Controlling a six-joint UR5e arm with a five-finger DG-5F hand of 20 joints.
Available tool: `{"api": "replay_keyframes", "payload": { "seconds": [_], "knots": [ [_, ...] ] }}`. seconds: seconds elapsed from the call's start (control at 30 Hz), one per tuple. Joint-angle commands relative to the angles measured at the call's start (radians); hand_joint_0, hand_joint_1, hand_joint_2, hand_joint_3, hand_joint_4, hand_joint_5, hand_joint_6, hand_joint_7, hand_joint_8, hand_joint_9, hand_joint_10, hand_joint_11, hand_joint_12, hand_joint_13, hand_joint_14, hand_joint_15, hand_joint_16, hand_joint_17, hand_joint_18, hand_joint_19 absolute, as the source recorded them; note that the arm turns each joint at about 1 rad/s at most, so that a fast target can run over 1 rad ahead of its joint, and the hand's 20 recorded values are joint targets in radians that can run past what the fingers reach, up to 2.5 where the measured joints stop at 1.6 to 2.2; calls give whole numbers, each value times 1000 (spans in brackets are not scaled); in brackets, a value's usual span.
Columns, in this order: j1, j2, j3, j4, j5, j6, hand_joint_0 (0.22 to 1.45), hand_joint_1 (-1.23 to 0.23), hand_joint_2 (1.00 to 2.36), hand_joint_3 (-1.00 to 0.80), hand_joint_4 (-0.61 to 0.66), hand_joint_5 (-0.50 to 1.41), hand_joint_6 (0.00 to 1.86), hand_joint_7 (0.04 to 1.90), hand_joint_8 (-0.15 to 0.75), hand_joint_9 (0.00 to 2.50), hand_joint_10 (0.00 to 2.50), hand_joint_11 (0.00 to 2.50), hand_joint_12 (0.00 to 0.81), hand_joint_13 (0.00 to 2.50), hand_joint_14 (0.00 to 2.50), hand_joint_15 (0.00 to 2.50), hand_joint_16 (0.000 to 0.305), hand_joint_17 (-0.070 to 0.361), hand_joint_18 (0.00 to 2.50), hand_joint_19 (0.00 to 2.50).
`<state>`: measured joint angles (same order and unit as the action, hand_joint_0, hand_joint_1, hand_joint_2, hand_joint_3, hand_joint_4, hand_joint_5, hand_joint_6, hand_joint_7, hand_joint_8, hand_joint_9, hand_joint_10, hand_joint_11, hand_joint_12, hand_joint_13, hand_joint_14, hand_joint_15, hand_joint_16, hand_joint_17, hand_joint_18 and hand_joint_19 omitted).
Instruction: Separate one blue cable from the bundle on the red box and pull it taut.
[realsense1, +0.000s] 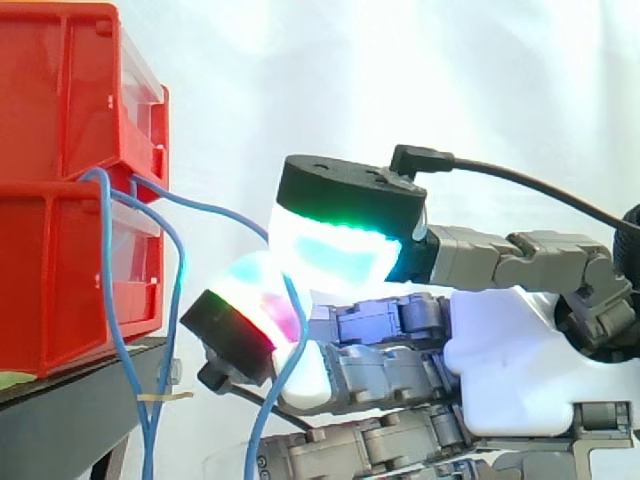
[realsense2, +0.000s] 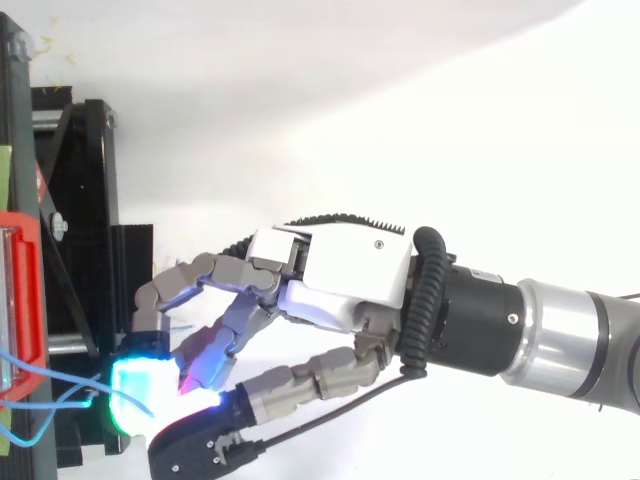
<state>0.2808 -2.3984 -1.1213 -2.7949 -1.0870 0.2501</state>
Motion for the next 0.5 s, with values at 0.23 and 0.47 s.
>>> {"api": "replay_keyframes", "payload": {
  "seconds": [0.23, 0.47],
  "knots": [
    [0, 1, 0, -3, 4, 0, 577, -901, 1004, 107, -136, -16, 885, 1179, 227, 1303, 9, 241, 336, 909, 10, 258, 48, 108, 928, 316],
    [0, 1, 0, -14, 1, 6, 527, -862, 1167, 58, -155, -9, 875, 1167, 236, 1276, 10, 215, 350, 907, 11, 252, 51, 114, 944, 299]
  ]
}}
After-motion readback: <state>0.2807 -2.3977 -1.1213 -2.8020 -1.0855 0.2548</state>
